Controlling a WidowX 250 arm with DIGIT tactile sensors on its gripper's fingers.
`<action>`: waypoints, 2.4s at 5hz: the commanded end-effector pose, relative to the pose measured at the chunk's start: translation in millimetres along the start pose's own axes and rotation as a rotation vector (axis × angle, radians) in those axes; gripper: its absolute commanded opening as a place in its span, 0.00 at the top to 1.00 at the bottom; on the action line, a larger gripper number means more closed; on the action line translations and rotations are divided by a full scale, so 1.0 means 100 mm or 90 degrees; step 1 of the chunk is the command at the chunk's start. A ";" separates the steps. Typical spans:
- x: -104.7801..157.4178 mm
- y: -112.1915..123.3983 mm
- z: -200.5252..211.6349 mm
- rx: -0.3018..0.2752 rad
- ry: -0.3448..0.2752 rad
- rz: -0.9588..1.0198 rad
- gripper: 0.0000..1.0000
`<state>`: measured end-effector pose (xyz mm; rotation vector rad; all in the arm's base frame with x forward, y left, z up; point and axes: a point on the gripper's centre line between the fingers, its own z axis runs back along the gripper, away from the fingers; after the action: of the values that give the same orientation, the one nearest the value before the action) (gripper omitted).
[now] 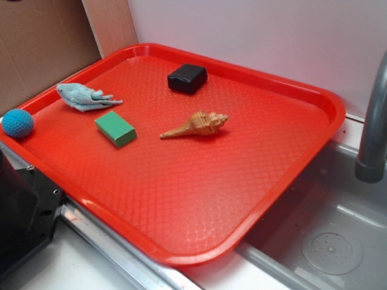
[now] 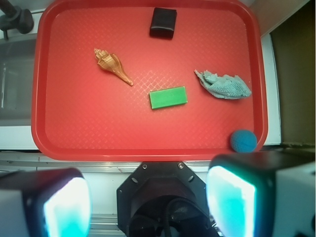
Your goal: Grab the blue cloth.
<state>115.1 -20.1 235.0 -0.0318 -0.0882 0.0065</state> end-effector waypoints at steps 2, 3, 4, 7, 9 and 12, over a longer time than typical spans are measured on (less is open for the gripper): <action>0.04 0.12 -0.06 -0.023 -0.018 0.135 0.00; 0.11 0.24 -0.17 -0.001 -0.054 0.269 0.00; 0.16 0.36 -0.32 0.018 -0.080 0.409 0.00; 0.57 1.03 -1.06 0.100 -0.195 0.843 0.00; 0.65 1.44 -1.50 0.197 -0.175 0.967 0.00; 0.58 1.51 -1.94 0.256 -0.222 0.991 0.00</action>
<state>197.2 121.1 33.3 0.3300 -0.3615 1.5695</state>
